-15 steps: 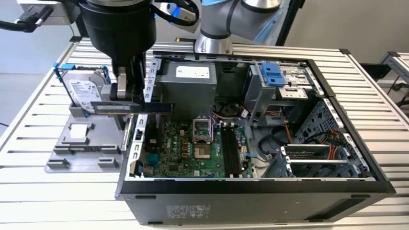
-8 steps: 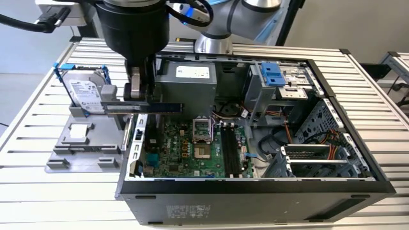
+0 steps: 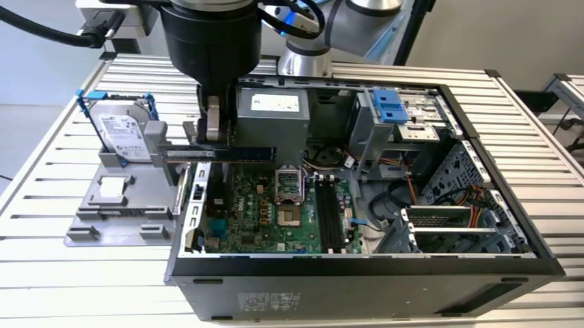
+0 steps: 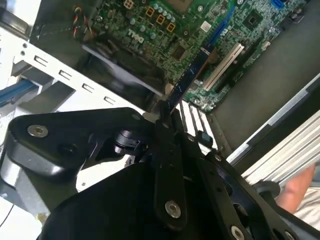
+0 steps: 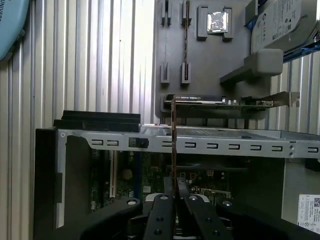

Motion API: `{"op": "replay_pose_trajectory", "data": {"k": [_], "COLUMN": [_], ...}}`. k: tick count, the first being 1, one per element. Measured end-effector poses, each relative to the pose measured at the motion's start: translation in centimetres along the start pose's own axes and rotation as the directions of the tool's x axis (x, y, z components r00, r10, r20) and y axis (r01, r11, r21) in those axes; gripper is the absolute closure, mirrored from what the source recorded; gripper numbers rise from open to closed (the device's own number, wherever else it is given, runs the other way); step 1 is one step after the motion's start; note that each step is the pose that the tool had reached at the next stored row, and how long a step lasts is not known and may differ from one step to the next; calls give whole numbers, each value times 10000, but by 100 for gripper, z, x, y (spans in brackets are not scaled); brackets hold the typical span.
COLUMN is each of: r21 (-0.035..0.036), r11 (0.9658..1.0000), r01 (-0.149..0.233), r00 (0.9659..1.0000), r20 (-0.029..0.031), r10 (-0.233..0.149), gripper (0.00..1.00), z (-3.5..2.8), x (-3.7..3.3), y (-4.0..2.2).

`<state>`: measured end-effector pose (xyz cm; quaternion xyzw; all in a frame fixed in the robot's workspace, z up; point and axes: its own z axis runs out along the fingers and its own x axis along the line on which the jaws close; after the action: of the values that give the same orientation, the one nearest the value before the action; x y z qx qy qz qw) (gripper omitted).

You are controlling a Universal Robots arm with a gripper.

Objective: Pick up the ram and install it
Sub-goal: 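Pick up the ram and move it above insertion slot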

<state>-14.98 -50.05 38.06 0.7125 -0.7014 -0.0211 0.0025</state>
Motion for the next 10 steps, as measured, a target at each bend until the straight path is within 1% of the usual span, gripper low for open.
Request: {"op": "replay_pose_trajectory", "data": {"k": [6,10], "r21": [0,0], "r11": [10000,10000], "r01": [1,1], "r00": [10000,10000], "r20": [0,1], "r10": [-1,-1], "gripper": [100,100], "z": [-5,-8], "x": [2,4], "y": [-145,-256]}}
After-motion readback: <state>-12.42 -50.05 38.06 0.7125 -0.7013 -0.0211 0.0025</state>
